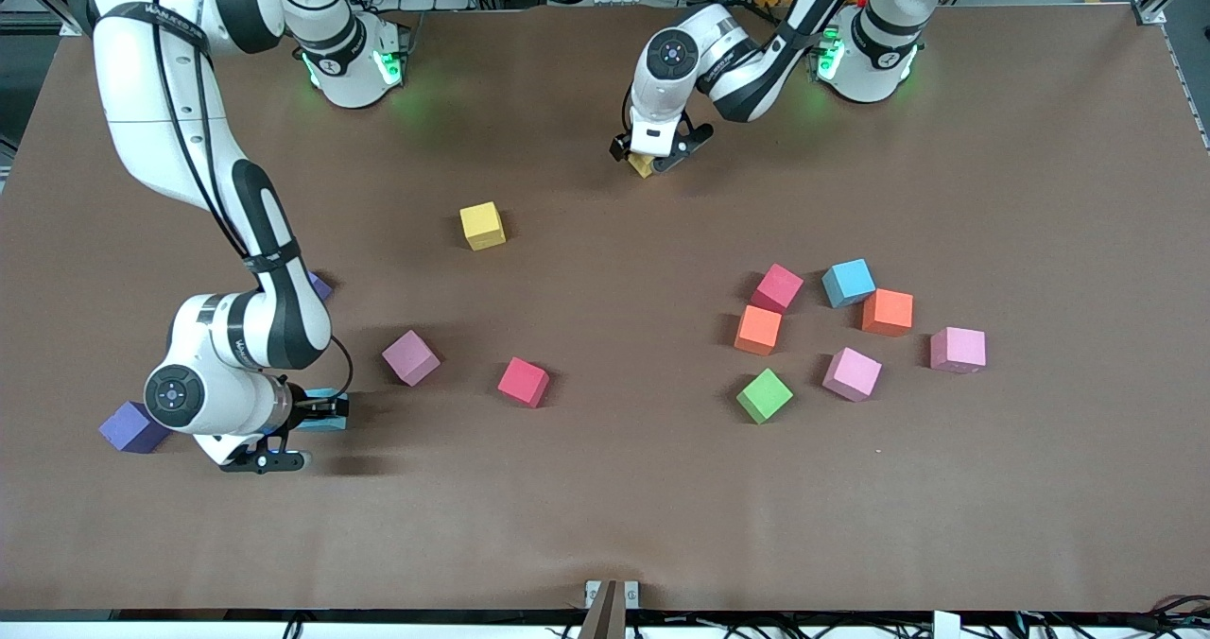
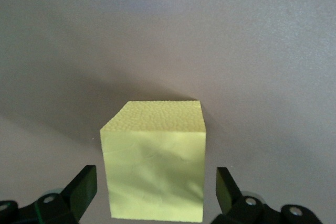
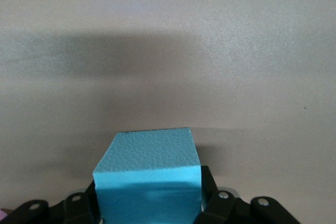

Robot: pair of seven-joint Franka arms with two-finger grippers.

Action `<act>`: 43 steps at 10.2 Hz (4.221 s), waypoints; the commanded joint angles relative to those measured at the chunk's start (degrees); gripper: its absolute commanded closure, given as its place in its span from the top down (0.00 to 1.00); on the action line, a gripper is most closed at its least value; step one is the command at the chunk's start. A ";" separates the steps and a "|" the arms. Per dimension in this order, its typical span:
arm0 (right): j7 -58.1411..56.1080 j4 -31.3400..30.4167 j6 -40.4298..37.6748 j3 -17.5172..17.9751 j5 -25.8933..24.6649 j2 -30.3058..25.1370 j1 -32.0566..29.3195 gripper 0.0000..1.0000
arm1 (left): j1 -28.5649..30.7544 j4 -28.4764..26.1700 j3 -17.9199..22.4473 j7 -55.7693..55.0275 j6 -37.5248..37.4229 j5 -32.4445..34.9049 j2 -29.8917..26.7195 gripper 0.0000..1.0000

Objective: Form number 2 with 11 blocks

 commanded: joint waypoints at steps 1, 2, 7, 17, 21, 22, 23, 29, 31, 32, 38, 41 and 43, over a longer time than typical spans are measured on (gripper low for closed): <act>-0.86 -0.81 -0.01 0.06 0.79 -0.64 -0.03 0.65 | 0.27 0.06 -0.21 0.46 0.75 -0.22 0.08 0.87; -0.77 -0.81 -0.10 0.06 0.79 -0.73 -0.11 0.62 | 0.27 0.06 -0.21 2.12 0.75 1.53 0.08 0.45; 0.19 -0.98 -0.45 0.06 0.88 -2.92 0.06 0.58 | 0.10 3.39 -0.21 16.93 0.05 11.39 1.13 0.00; 7.31 -11.43 0.26 0.06 0.97 -15.92 2.07 0.58 | -7.90 13.50 4.98 23.31 -13.13 11.74 4.38 0.00; 9.43 -16.79 -0.27 -0.03 0.71 -21.81 5.32 0.58 | -8.69 13.51 4.98 24.29 -13.05 11.65 5.17 0.00; 9.34 -17.94 -0.19 -0.20 0.71 -23.04 7.25 0.58 | -8.69 13.68 4.98 24.29 -12.70 11.65 6.05 0.00; 9.25 -19.43 0.08 -0.21 0.53 -24.53 7.88 0.58 | -8.78 13.77 4.98 24.29 -11.65 11.74 6.84 0.00; 0.65 -27.43 0.52 -0.21 0.53 -32.97 10.16 0.58 | -9.22 14.48 5.07 24.29 -11.20 12.00 7.11 0.00; -0.59 -29.89 0.52 -0.21 0.53 -35.78 10.87 0.58 | -9.13 15.18 5.33 24.29 -11.20 12.53 7.90 0.99; -1.47 -31.03 0.61 -0.12 0.53 -37.10 11.22 0.58 | -9.13 15.27 5.33 24.29 -11.20 13.66 7.73 1.00; -3.93 -37.36 0.96 -0.12 0.62 -43.35 16.66 0.58 | -7.82 15.09 4.98 23.67 -19.78 14.73 -5.34 1.00; -3.94 -38.95 1.31 -0.12 0.71 -44.76 20.70 0.58 | 0.94 15.18 5.16 24.02 -22.80 14.81 -10.37 1.00; -4.28 -38.95 2.27 -0.12 0.71 -44.76 25.44 0.58 | 7.98 16.66 5.33 30.48 -22.80 18.31 -10.64 1.00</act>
